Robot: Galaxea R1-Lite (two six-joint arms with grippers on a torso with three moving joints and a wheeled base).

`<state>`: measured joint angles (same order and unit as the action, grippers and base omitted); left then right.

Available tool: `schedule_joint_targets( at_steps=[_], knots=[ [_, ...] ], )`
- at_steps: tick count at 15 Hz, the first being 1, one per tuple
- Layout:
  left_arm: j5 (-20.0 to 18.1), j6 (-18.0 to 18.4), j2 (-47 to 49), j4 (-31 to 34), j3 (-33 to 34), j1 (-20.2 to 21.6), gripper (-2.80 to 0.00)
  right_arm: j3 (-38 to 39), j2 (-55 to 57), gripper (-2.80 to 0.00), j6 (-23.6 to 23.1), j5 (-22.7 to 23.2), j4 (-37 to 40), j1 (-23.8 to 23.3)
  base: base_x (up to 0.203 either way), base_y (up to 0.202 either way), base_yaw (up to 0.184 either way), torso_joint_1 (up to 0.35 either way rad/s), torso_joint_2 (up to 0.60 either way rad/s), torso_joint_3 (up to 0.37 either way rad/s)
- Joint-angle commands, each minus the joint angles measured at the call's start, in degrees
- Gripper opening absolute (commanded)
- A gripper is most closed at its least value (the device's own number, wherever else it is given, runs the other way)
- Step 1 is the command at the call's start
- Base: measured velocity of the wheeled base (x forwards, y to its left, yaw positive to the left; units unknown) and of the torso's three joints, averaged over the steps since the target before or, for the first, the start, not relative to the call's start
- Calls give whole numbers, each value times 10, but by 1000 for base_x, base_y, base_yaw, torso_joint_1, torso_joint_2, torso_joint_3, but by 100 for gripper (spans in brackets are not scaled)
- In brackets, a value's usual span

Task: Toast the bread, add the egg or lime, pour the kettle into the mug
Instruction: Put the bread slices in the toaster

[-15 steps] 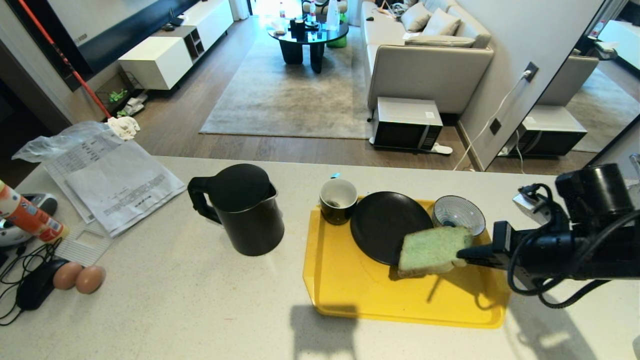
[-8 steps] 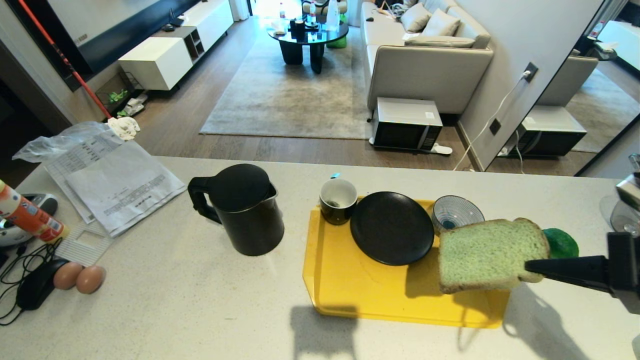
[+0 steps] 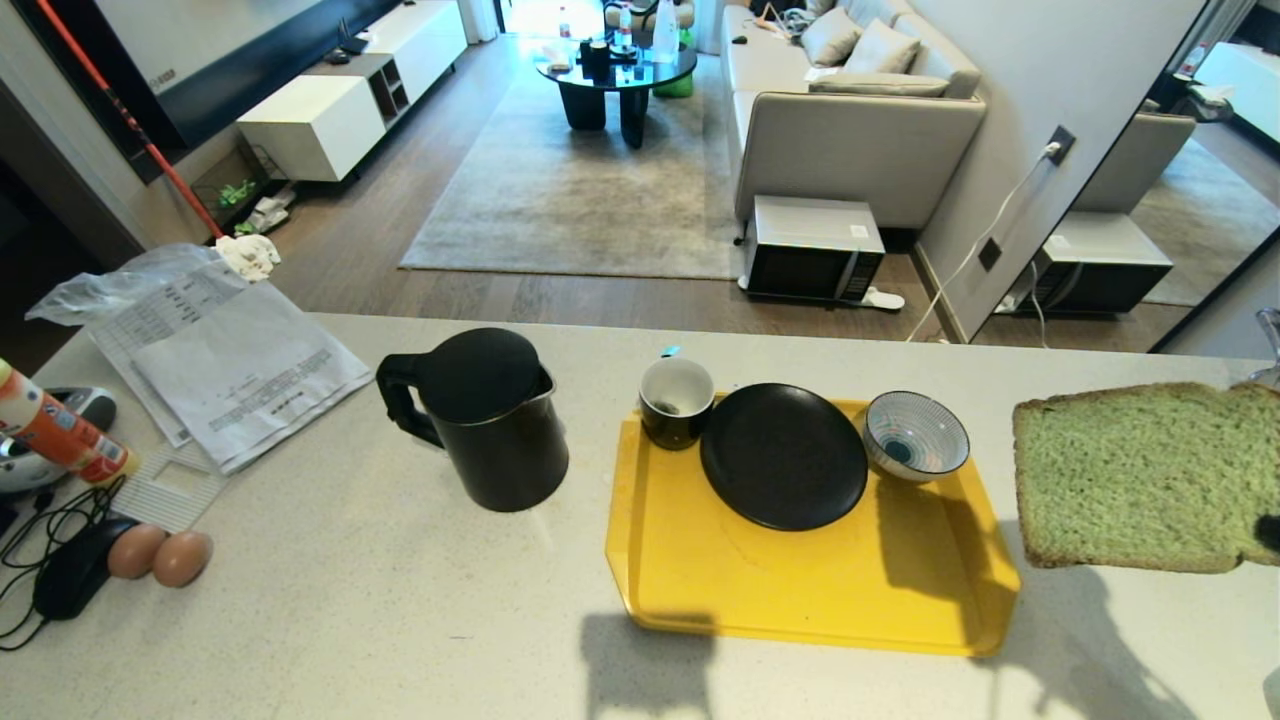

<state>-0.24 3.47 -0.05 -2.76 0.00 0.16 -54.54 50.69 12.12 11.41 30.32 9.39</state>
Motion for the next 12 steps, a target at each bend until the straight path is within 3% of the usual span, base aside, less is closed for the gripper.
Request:
schedule_joint_targets(
  at_steps=[1,5,9,12],
  knots=[
    [0,0,-1,-1,10,0,-280,-11,-26,-280,-43,-7,0,0,0,0,0,0,0,0],
    [0,0,-1,-1,10,0,-280,-30,-19,-280,-79,-32,-1,0,0,0,0,0,0,0],
    [0,0,-1,-1,10,0,-280,-23,-33,-280,-108,-106,2,0,0,0,0,0,0,0],
    [0,0,-1,-1,10,0,-280,-14,-43,-280,-109,-109,-2,0,0,0,0,0,0,0]
  ],
)
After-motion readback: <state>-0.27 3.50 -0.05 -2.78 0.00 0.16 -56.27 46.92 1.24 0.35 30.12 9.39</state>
